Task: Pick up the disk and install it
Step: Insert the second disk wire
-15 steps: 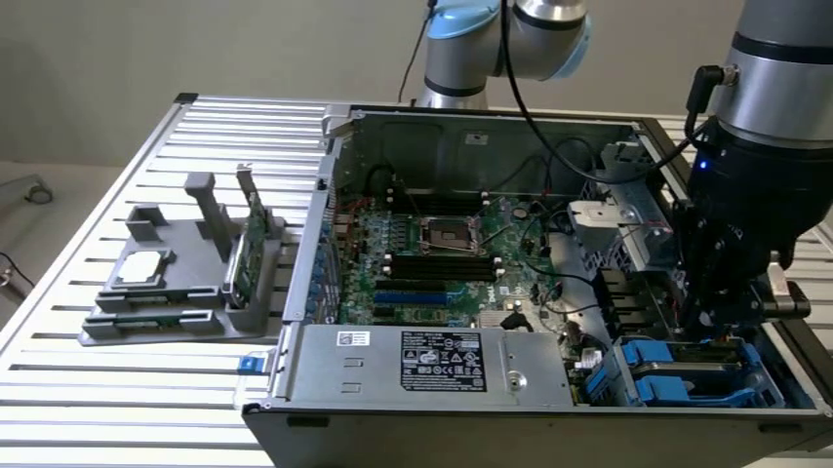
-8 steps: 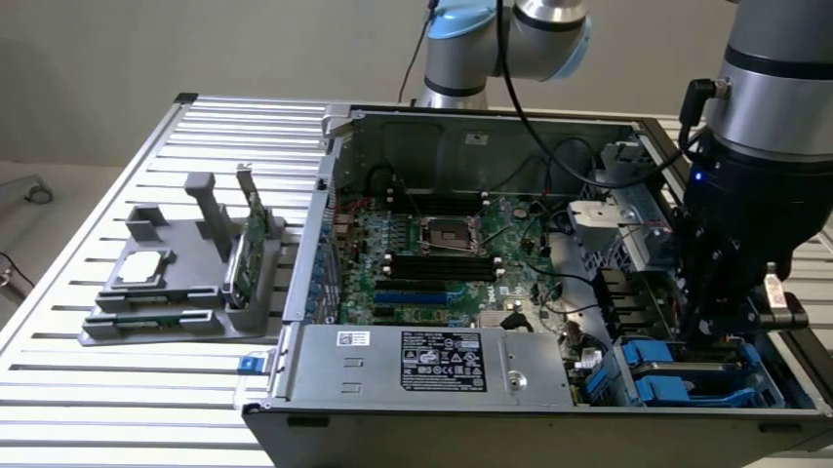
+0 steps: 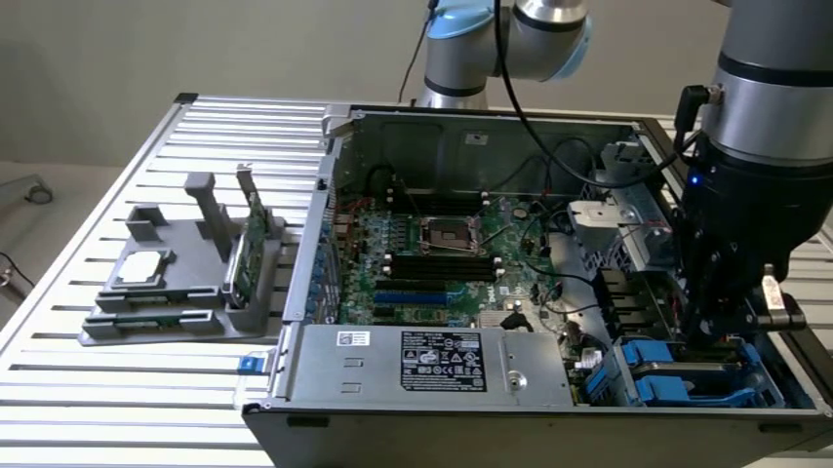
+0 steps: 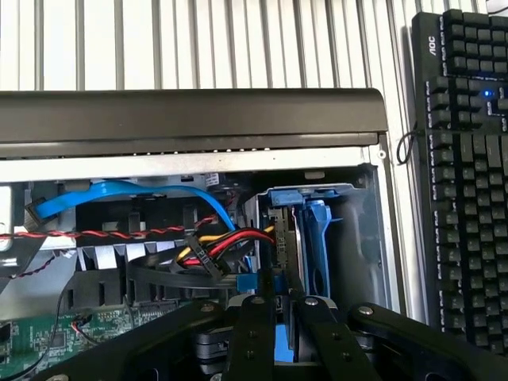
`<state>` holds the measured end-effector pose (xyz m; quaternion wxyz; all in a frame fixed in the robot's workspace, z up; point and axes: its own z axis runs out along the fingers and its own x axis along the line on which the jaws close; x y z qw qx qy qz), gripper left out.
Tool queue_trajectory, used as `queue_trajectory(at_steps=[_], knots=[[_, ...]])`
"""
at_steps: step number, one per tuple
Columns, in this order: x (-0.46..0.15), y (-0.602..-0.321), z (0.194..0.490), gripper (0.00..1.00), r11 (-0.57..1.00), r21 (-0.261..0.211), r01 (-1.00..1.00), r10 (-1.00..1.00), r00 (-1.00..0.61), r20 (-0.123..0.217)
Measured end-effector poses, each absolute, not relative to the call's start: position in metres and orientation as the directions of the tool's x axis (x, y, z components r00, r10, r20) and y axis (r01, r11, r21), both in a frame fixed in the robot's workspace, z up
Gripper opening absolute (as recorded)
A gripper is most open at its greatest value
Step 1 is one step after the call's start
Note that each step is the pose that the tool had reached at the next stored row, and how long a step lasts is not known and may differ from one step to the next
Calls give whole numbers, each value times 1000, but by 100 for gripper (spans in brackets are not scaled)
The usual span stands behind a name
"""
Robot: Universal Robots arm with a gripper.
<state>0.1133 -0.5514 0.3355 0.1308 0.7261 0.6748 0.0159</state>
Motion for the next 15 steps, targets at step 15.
queue_trajectory(at_steps=[15], knots=[[109,-553,332,17,-55,240,969,985,92,-147]])
